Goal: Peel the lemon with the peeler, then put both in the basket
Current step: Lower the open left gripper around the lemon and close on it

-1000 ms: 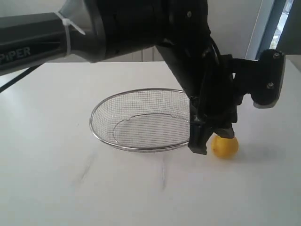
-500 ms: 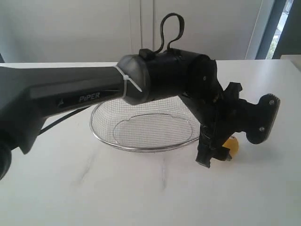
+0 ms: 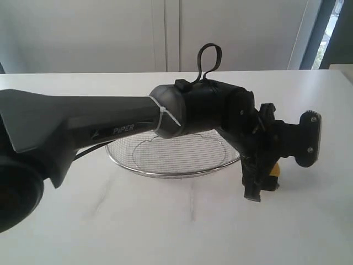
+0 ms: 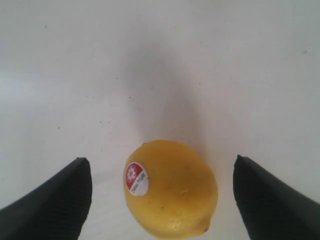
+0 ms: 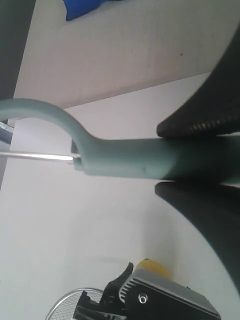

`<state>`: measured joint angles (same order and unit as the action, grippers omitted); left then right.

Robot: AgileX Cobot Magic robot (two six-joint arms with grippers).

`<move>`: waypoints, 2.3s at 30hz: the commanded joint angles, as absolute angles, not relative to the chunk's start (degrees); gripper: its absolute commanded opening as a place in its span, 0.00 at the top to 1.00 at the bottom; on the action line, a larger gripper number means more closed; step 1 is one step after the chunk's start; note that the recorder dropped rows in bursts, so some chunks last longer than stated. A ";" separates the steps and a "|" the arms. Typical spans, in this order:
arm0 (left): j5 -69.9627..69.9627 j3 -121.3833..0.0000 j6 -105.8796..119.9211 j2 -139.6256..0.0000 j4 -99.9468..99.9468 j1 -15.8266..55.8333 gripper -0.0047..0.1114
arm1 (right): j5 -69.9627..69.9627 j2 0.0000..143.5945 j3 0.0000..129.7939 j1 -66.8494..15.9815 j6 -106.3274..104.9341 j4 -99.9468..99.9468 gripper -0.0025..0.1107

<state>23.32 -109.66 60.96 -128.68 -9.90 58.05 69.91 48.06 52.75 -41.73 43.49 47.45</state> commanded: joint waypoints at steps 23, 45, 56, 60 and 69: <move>21.02 -109.83 62.23 -129.76 -10.39 58.42 0.12 | 69.96 47.48 52.50 -41.36 43.96 48.42 0.98; 24.07 -110.11 56.44 -126.00 -13.73 58.42 0.12 | 69.96 47.48 52.50 -41.36 43.96 48.31 0.98; 40.55 -126.29 38.34 -130.51 -8.58 56.49 0.12 | 69.96 47.48 52.50 -41.36 44.18 48.31 0.98; 49.20 -132.84 36.77 -134.15 -9.08 55.54 0.12 | 69.96 47.48 52.50 -41.36 44.38 48.31 0.98; 48.95 -134.27 41.34 -137.38 -13.19 55.51 0.12 | 69.96 47.48 52.50 -41.36 45.16 48.31 0.98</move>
<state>49.09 -133.74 39.77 -137.14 -11.09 55.48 69.91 48.06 52.75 -41.73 44.59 47.35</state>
